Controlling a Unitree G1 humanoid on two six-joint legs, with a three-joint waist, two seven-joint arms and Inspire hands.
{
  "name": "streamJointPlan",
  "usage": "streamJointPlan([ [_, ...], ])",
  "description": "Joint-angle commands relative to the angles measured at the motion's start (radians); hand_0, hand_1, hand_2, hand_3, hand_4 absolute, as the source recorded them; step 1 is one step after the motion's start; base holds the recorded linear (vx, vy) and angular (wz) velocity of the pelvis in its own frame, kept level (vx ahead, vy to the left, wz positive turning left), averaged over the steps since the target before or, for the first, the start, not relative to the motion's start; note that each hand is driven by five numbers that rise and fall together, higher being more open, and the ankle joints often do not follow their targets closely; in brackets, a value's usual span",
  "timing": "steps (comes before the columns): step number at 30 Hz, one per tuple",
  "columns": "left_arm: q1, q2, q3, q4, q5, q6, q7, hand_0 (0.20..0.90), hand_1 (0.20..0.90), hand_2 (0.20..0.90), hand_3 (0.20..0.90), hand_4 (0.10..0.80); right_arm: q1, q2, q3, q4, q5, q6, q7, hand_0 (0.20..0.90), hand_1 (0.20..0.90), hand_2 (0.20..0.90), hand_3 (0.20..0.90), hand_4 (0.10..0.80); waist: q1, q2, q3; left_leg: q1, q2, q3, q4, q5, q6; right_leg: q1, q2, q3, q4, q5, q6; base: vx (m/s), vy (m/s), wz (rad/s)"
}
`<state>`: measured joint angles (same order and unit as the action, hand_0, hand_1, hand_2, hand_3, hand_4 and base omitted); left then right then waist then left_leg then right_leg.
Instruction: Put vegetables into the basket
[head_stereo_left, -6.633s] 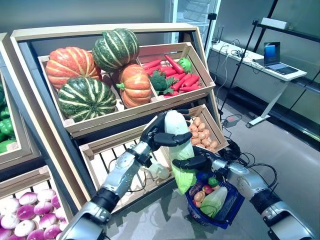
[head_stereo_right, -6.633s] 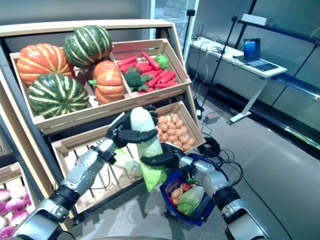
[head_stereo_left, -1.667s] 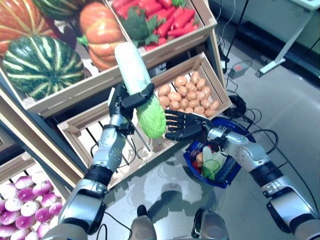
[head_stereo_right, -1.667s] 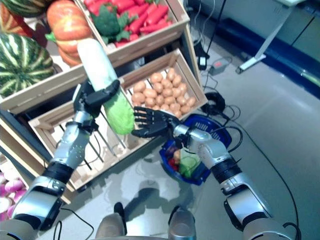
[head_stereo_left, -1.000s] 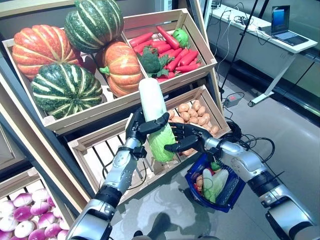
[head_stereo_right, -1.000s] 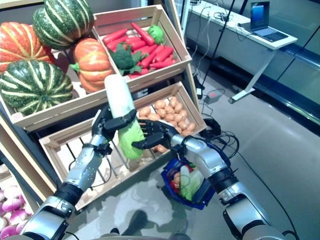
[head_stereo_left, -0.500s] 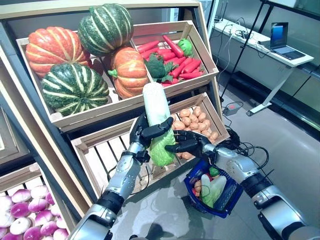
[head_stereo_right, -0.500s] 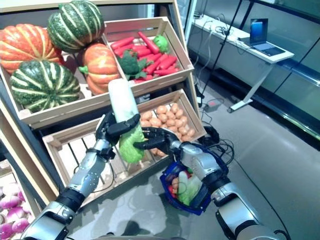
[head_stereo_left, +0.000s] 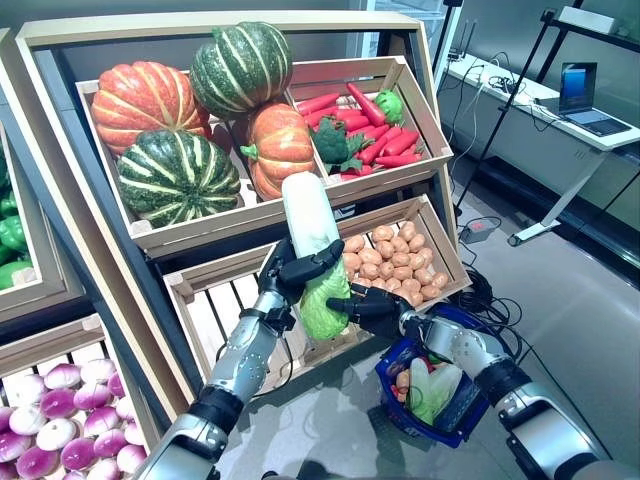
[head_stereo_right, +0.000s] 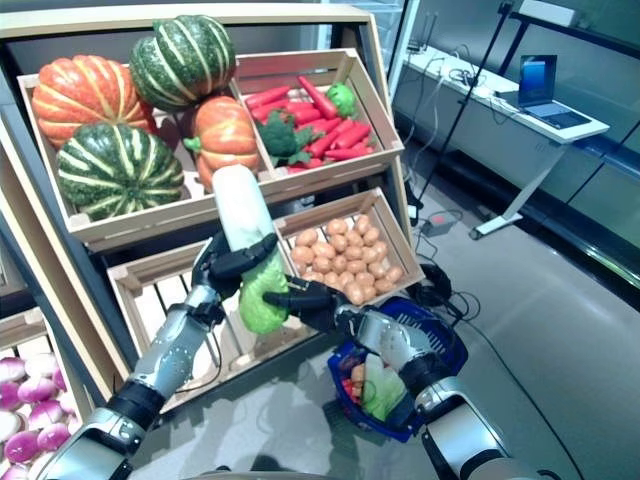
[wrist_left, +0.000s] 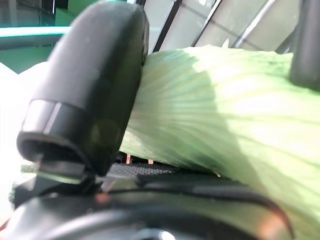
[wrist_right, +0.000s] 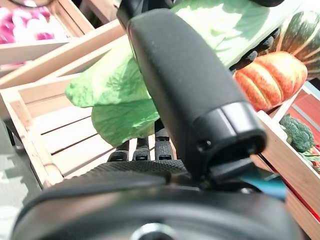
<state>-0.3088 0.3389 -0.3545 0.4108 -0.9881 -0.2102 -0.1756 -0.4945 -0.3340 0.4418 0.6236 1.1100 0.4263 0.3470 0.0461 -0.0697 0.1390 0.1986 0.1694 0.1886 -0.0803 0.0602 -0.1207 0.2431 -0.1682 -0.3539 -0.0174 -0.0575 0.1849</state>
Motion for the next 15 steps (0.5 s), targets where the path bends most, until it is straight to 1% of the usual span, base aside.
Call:
streamJointPlan([
  [1, -0.108, -0.143, -0.162, -0.159, -0.114, 0.068, -0.251, 0.300, 0.300, 0.300, 0.300, 0.400, -0.159, 0.105, -0.067, -0.100, 0.169, -0.087, 0.234, 0.900, 0.900, 0.900, 0.900, 0.800, 0.018, 0.032, -0.069, -0.002, -0.009, -0.003, -0.007, -0.044, 0.012, -0.016, -0.003, -0.026, 0.011, 0.043, -0.069, -0.024, 0.002, 0.08],
  [4, -0.105, -0.157, -0.159, -0.144, -0.169, 0.106, -0.301, 0.300, 0.300, 0.300, 0.300, 0.400, -0.185, 0.091, -0.077, -0.092, 0.203, -0.058, 0.302, 0.900, 0.900, 0.900, 0.900, 0.800, 0.017, 0.032, -0.075, -0.003, -0.011, -0.004, -0.007, -0.048, 0.012, -0.016, -0.004, -0.028, 0.008, 0.043, -0.068, -0.006, 0.008, 0.06],
  [6, -0.097, -0.170, -0.156, -0.141, -0.215, 0.150, -0.344, 0.300, 0.300, 0.300, 0.300, 0.400, -0.201, 0.082, -0.082, -0.083, 0.223, -0.066, 0.337, 0.900, 0.900, 0.900, 0.900, 0.800, 0.018, 0.032, -0.081, -0.002, -0.011, -0.004, -0.007, -0.050, 0.013, -0.014, -0.004, -0.028, 0.005, 0.042, -0.069, 0.000, 0.000, 0.00],
  [7, -0.097, -0.172, -0.157, -0.137, -0.223, 0.159, -0.354, 0.300, 0.300, 0.300, 0.300, 0.400, -0.206, 0.080, -0.083, -0.080, 0.233, -0.068, 0.340, 0.900, 0.900, 0.900, 0.900, 0.800, 0.018, 0.033, -0.082, -0.002, -0.011, -0.004, -0.007, -0.051, 0.012, -0.014, -0.004, -0.028, 0.005, 0.042, -0.069, 0.000, 0.000, 0.00],
  [8, -0.093, -0.178, -0.161, -0.125, -0.232, 0.171, -0.382, 0.300, 0.300, 0.300, 0.300, 0.400, -0.218, 0.074, -0.087, -0.071, 0.264, -0.082, 0.344, 0.742, 0.742, 0.742, 0.742, 0.695, 0.017, 0.033, -0.084, -0.001, -0.011, -0.004, -0.007, -0.052, 0.013, -0.013, -0.004, -0.026, 0.003, 0.042, -0.068, 0.000, 0.000, 0.00],
  [9, -0.092, -0.179, -0.163, -0.121, -0.236, 0.177, -0.392, 0.300, 0.300, 0.300, 0.300, 0.400, -0.222, 0.070, -0.089, -0.068, 0.283, -0.089, 0.336, 0.514, 0.514, 0.514, 0.514, 0.543, 0.017, 0.033, -0.085, -0.001, -0.011, -0.004, -0.007, -0.053, 0.013, -0.013, -0.004, -0.026, 0.003, 0.042, -0.068, 0.000, 0.000, 0.00],
  [10, -0.089, -0.181, -0.167, -0.114, -0.233, 0.179, -0.403, 0.300, 0.300, 0.300, 0.300, 0.400, -0.225, 0.073, -0.093, -0.066, 0.303, -0.097, 0.317, 0.300, 0.300, 0.300, 0.300, 0.400, 0.017, 0.033, -0.086, 0.000, -0.011, -0.004, -0.007, -0.053, 0.013, -0.013, -0.004, -0.026, 0.003, 0.042, -0.068, 0.000, 0.000, 0.00],
  [12, -0.087, -0.187, -0.173, -0.099, -0.229, 0.176, -0.416, 0.300, 0.300, 0.300, 0.300, 0.400, -0.236, 0.071, -0.108, -0.057, 0.328, -0.088, 0.290, 0.300, 0.300, 0.300, 0.300, 0.400, 0.015, 0.033, -0.088, 0.000, -0.011, -0.004, -0.007, -0.054, 0.013, -0.013, -0.004, -0.023, 0.001, 0.043, -0.067, 0.000, 0.000, 0.00],
  [15, -0.087, -0.190, -0.172, -0.077, -0.229, 0.165, -0.430, 0.300, 0.300, 0.300, 0.300, 0.400, -0.239, 0.063, -0.120, -0.035, 0.332, -0.083, 0.294, 0.300, 0.300, 0.300, 0.300, 0.400, 0.012, 0.034, -0.091, 0.001, -0.011, -0.002, -0.007, -0.056, 0.014, -0.013, -0.004, -0.019, -0.001, 0.042, -0.066, 0.000, 0.000, 0.00],
])
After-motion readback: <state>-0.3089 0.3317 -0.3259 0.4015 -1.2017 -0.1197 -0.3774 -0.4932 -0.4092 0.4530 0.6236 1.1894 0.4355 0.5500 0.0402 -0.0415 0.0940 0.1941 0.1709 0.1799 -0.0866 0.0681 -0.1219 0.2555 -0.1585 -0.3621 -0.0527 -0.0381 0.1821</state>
